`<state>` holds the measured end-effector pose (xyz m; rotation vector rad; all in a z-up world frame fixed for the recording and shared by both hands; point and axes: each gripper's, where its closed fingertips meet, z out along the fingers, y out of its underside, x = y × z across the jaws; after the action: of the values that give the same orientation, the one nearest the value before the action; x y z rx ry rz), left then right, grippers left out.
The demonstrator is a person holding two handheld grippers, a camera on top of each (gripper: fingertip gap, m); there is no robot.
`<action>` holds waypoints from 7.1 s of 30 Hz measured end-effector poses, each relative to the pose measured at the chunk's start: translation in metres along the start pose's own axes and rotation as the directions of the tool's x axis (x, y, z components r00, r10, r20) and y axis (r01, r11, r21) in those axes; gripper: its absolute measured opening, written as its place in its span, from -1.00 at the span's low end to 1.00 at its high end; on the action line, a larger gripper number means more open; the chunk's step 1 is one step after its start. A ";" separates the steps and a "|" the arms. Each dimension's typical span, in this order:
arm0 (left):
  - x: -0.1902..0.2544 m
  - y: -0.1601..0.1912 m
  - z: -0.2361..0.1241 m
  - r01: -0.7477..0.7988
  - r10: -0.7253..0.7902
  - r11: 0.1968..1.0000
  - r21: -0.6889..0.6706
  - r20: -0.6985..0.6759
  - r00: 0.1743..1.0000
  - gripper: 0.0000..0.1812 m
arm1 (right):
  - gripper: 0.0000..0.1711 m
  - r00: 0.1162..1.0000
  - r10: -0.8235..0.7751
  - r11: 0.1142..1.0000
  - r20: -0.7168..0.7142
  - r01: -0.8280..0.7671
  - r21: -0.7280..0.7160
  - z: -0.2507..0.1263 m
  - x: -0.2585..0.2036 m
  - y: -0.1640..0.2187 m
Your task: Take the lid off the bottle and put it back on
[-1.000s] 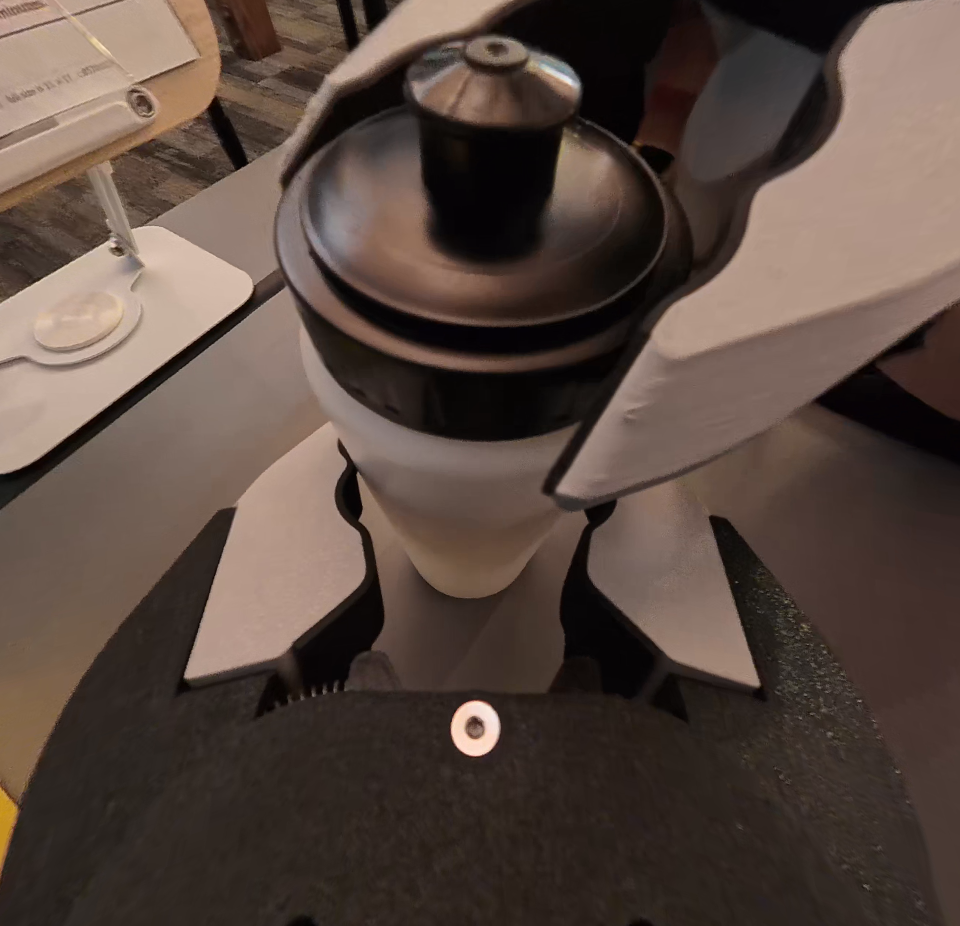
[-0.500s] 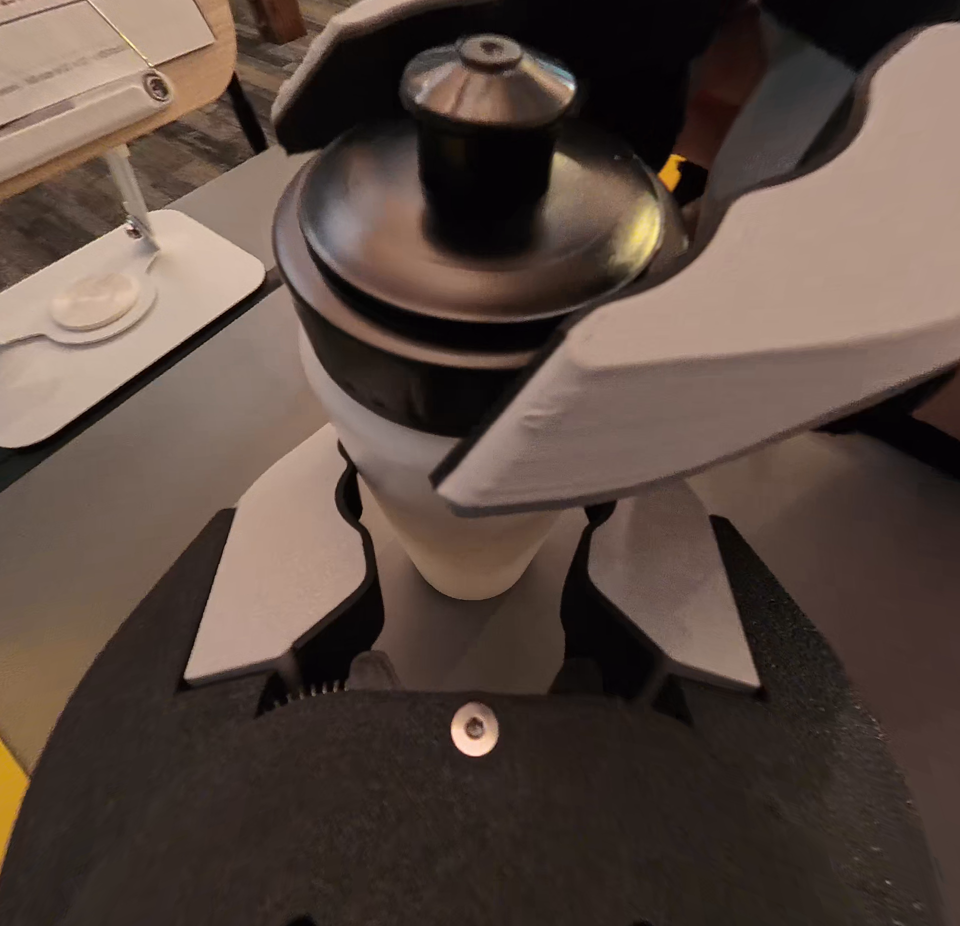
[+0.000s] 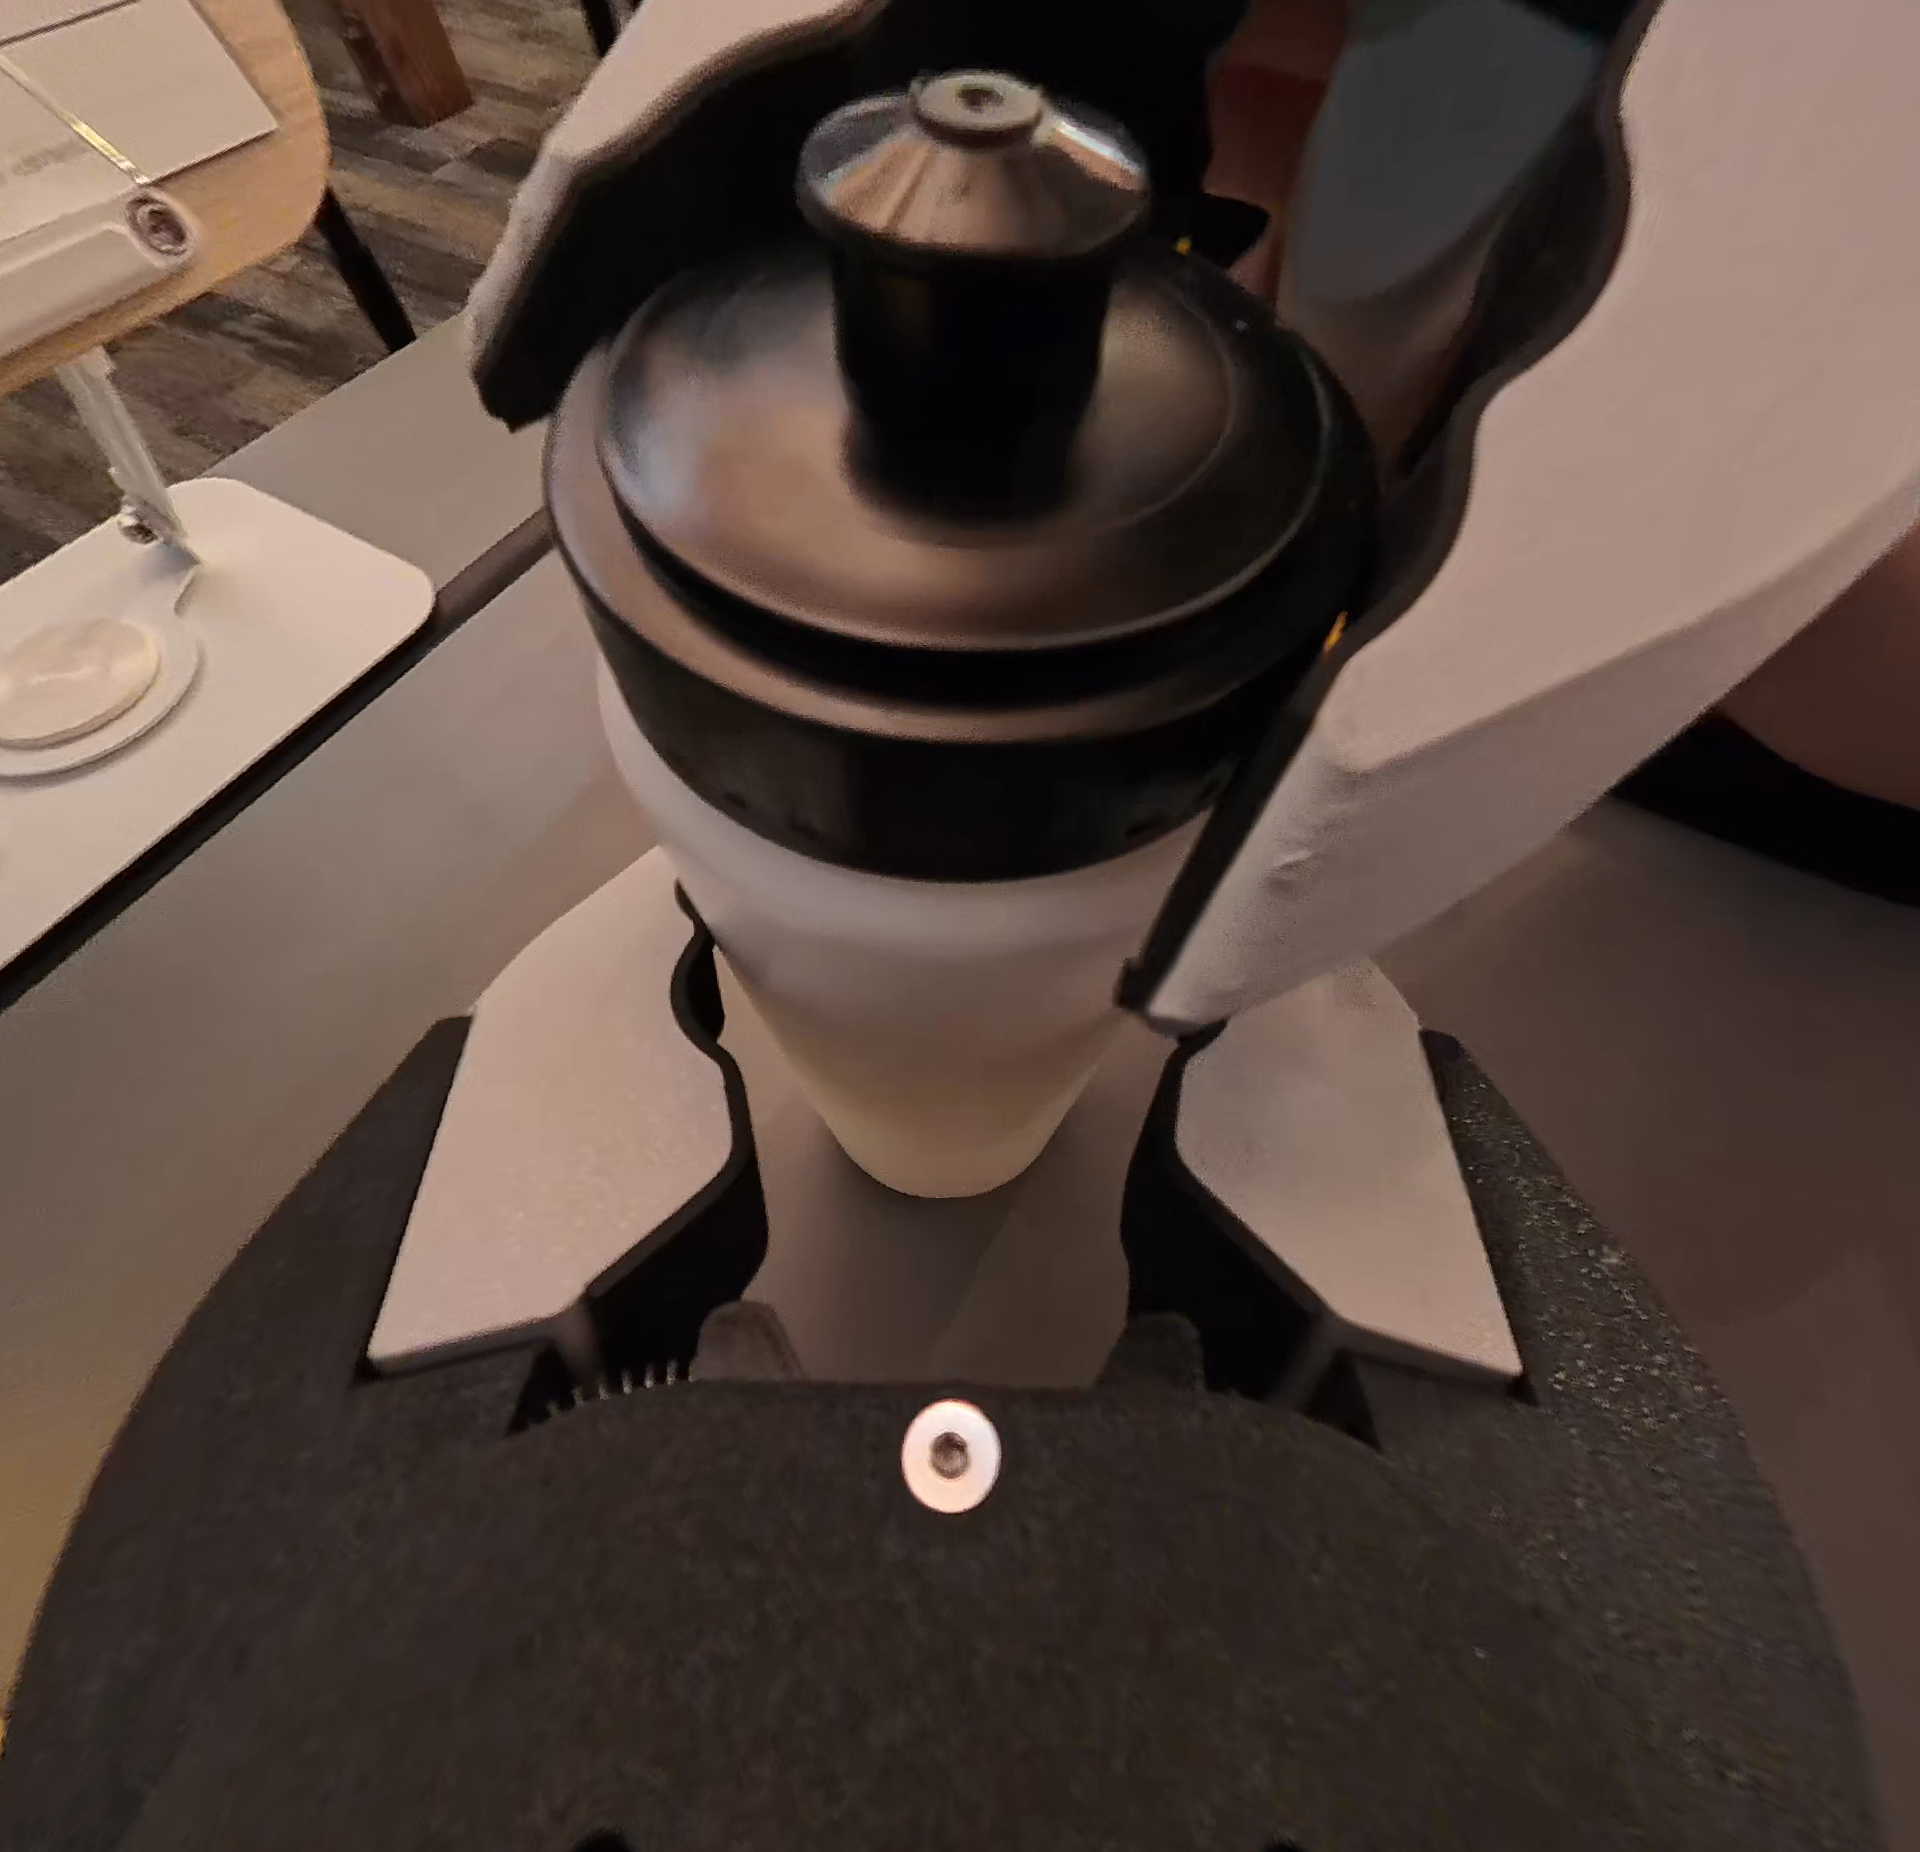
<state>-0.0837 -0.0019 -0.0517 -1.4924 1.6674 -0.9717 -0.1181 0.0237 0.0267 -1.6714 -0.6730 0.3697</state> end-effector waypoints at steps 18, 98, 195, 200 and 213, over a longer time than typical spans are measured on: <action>0.008 0.000 0.001 -0.030 0.029 0.999 -0.011 -0.052 0.998 -0.06 | -0.06 1.000 -0.007 1.000 0.012 0.007 -0.016 0.000 -0.004 -0.001; -0.004 -0.057 -0.065 0.298 -0.225 0.932 0.208 -0.315 0.922 -0.12 | 0.01 0.920 0.236 0.969 0.314 -0.200 -0.144 0.008 -0.030 0.030; -0.227 0.243 -0.271 0.918 -0.586 0.329 -0.220 0.714 0.382 -0.89 | -0.93 0.288 0.434 0.001 -0.853 -0.948 -0.319 -0.267 0.120 0.232; -0.216 0.234 -0.249 0.879 -0.540 0.341 -0.333 0.696 0.473 -0.94 | -0.92 0.360 0.437 0.030 -0.825 -0.922 -0.387 -0.234 0.117 0.224; -0.163 0.189 -0.163 0.705 -0.345 0.398 -0.587 0.617 0.708 -0.73 | -0.93 0.476 0.390 0.104 -0.788 -0.873 -0.476 -0.188 0.113 0.214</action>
<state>-0.2995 0.1853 -0.1362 -2.7742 1.3230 -0.0414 0.1286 -0.0743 -0.1263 -2.9476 0.5716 0.1953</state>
